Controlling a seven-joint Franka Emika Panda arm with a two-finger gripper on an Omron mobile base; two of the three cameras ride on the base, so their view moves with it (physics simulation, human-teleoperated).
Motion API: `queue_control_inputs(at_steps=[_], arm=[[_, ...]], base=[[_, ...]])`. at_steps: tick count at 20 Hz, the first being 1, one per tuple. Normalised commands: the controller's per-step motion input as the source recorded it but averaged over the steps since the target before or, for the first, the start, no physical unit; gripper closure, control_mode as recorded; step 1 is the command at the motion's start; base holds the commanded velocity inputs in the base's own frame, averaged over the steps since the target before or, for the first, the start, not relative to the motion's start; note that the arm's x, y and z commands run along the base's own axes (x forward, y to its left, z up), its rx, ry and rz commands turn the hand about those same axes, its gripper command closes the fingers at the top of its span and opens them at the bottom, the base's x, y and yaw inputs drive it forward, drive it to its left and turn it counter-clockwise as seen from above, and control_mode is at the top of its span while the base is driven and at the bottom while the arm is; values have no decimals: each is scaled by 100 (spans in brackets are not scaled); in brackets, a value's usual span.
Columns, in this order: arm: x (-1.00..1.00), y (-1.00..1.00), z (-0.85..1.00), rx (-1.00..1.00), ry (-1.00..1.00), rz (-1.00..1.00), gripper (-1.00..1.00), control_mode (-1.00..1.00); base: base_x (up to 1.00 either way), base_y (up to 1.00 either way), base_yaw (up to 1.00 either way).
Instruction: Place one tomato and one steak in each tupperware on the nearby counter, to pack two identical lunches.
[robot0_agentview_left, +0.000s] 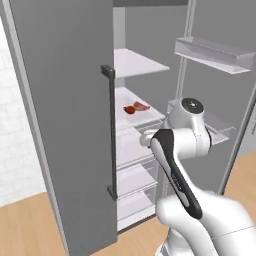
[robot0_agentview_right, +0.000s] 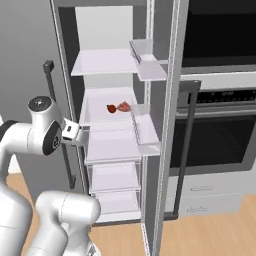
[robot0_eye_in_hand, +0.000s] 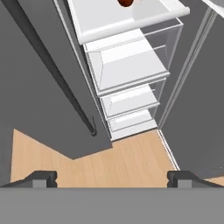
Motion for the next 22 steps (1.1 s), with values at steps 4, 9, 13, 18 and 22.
queue_control_inputs(at_steps=[4, 9, 13, 18, 22], arm=[[0, 0, 0, 0, 0, 0, -100, 100], [0, 0, 0, 0, 0, 0, -100, 100], [0, 0, 0, 0, 0, 0, -100, 100], [65, 14, 29, 0, -9, -3, -100, -100], [82, 3, -12, -2, -10, 0, -100, -100]], base=[[57, -8, -25], [86, -9, -27], [98, 0, -12], [16, 0, -1], [0, 0, 0]])
